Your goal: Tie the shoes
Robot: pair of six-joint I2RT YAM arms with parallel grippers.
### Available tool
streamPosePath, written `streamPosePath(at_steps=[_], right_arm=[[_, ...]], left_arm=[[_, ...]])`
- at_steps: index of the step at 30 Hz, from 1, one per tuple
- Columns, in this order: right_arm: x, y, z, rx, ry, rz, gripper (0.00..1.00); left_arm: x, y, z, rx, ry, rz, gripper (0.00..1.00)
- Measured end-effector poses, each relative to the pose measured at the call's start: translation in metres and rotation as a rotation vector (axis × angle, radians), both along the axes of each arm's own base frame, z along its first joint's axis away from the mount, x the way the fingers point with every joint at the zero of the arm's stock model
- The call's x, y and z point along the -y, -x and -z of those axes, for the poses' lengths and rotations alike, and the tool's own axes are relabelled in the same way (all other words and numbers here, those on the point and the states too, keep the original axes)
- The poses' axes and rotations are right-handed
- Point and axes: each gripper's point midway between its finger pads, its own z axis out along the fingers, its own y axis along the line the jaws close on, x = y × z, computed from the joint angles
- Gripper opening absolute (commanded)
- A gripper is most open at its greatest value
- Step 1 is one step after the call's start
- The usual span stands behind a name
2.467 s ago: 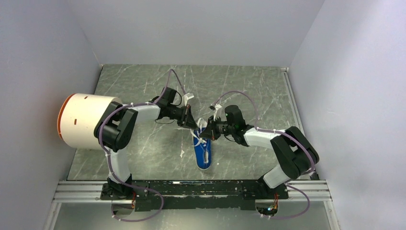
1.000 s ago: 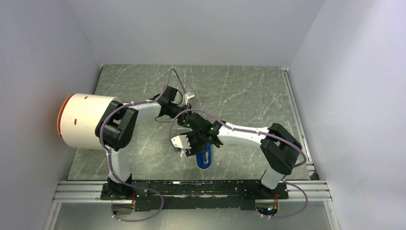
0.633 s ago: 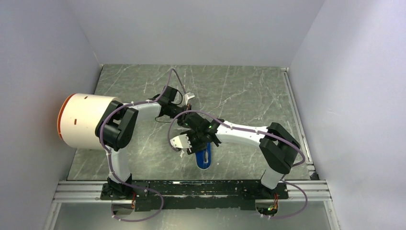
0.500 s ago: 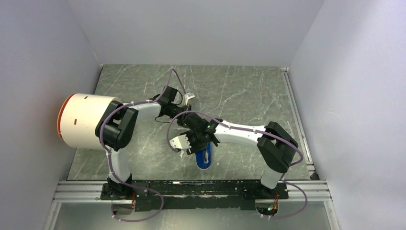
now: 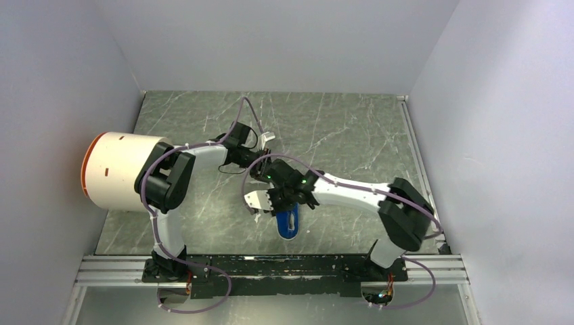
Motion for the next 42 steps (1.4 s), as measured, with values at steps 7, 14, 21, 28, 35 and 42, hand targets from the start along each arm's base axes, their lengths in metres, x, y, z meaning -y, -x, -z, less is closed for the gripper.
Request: streamPosePath(at_steps=[7, 14, 21, 28, 35, 42], right_arm=[[0.007, 0.03, -0.028, -0.151, -0.221, 0.215, 0.0], [0.015, 0.037, -0.048, -0.316, -0.437, 0.447, 0.0], [0.012, 0.024, -0.076, -0.388, -0.608, 0.555, 0.0], [0.023, 0.005, -0.089, -0.438, -0.675, 0.636, 0.0], [0.032, -0.002, -0.107, -0.44, -0.736, 0.655, 0.0], [0.037, -0.001, -0.111, -0.45, -0.757, 0.671, 0.0]], left_arm=[[-0.019, -0.006, -0.004, 0.063, -0.018, -0.023, 0.85], [-0.065, -0.027, -0.032, 0.321, -0.141, -0.151, 0.97], [-0.078, -0.031, -0.009, 0.715, -0.37, -0.051, 0.85], [-0.062, -0.04, 0.022, 0.912, -0.416, 0.137, 0.88], [-0.046, -0.05, 0.06, 0.952, -0.436, 0.243, 0.79], [-0.035, -0.07, 0.062, 0.956, -0.453, 0.24, 0.22]])
